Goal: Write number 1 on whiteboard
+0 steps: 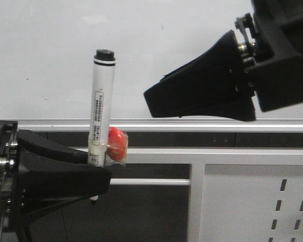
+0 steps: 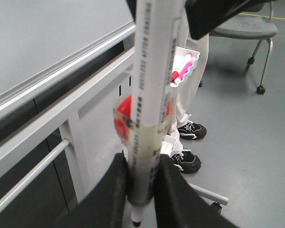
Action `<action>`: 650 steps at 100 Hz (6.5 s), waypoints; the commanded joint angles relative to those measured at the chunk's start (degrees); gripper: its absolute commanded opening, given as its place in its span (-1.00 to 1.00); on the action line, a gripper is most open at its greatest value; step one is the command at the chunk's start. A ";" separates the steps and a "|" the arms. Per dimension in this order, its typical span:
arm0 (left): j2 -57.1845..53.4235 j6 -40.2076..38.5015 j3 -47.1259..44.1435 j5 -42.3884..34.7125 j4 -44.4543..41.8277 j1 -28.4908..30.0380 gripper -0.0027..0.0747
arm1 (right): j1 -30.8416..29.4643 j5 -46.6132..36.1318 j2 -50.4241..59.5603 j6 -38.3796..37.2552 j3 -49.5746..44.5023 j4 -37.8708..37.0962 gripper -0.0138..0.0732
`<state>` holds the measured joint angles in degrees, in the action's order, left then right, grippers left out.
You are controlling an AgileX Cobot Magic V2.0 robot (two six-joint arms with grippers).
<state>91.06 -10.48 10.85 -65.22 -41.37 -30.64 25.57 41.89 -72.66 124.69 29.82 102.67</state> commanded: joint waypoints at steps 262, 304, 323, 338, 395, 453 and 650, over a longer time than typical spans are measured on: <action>0.44 -4.19 7.03 -12.78 -6.29 -0.39 0.15 | 0.27 14.99 -0.42 -1.12 5.22 3.99 -0.86; 0.22 -4.19 4.34 -12.78 -5.14 -0.39 0.34 | 0.27 9.57 -0.42 -1.01 5.22 3.99 -0.86; -1.89 -4.30 1.05 -12.78 -2.99 -0.39 0.34 | 0.27 5.73 -0.42 1.08 5.42 3.89 -0.86; -6.53 -4.30 -2.98 -12.78 0.15 -0.39 0.34 | 0.27 4.41 -0.30 2.23 6.30 2.92 -0.86; -25.55 -5.29 -12.44 -12.80 26.36 -0.39 -0.04 | 0.27 4.60 4.89 9.12 6.96 3.61 -0.85; -31.92 1.26 1.91 7.54 35.45 -0.39 -0.53 | 0.27 2.35 5.19 9.12 6.96 3.61 -0.85; -89.18 1.15 9.46 90.58 36.96 -0.39 -0.98 | 3.40 -4.65 13.89 37.13 13.23 -7.04 -0.85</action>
<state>1.18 -9.25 18.94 30.11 -4.82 -30.64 28.32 37.83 -59.97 158.55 41.00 93.48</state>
